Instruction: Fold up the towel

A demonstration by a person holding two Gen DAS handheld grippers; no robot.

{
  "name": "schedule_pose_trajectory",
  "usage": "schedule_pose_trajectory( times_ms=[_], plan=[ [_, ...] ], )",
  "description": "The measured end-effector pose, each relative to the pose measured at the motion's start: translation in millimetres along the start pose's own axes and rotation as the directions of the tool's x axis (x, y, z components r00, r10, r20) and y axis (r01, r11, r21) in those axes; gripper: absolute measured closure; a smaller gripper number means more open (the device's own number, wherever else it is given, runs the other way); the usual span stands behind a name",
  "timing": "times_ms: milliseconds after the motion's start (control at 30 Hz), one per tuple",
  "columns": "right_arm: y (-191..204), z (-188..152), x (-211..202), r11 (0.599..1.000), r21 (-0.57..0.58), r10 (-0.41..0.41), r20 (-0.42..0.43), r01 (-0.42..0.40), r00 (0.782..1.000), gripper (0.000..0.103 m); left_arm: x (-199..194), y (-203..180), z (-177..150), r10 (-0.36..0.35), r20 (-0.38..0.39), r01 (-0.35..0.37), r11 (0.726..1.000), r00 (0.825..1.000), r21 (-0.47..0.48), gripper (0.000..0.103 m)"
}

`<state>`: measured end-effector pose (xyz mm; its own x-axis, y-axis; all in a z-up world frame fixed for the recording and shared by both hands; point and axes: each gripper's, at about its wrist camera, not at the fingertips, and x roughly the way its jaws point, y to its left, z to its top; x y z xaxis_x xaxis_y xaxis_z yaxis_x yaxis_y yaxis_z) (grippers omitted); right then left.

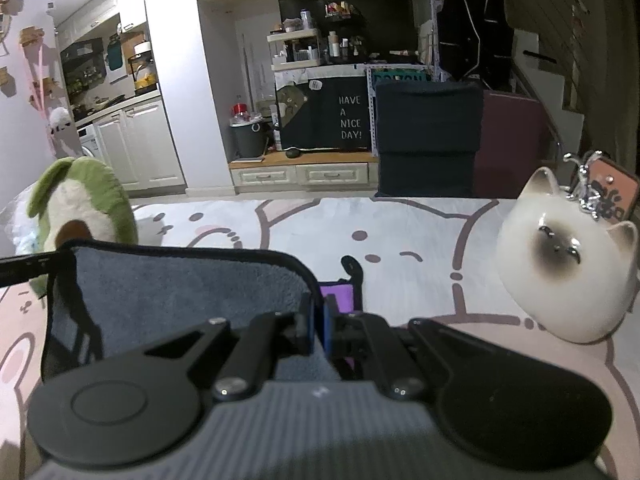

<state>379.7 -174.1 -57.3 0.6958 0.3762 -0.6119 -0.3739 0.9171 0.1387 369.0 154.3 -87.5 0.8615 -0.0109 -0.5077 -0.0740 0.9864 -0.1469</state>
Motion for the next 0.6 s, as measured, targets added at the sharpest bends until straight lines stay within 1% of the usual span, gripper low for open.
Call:
schedule_pose_trajectory(
  times_ms=[167, 400, 533, 600],
  plan=[
    [0, 5, 20, 1.0, 0.008, -0.011, -0.006, 0.011, 1.0, 0.097, 23, 6, 8, 0.0, -0.016, 0.0, 1.0, 1.0, 0.01, 0.097],
    [-4, 10, 46, 0.997, 0.064, -0.036, -0.033, 0.038, 0.999, 0.097, 54, 11, 8, -0.005, -0.069, 0.005, 1.0, 0.998, 0.007, 0.097],
    [-10, 11, 57, 0.992, 0.124, -0.008, -0.045, 0.013, 0.999, 0.097, 68, 13, 7, 0.004, -0.103, -0.003, 1.0, 0.995, 0.017, 0.097],
    [-12, 9, 64, 0.992, 0.122, -0.01, -0.066, 0.018, 0.998, 0.097, 75, 14, 7, 0.006, -0.113, -0.003, 1.0, 0.994, 0.024, 0.097]
  ],
)
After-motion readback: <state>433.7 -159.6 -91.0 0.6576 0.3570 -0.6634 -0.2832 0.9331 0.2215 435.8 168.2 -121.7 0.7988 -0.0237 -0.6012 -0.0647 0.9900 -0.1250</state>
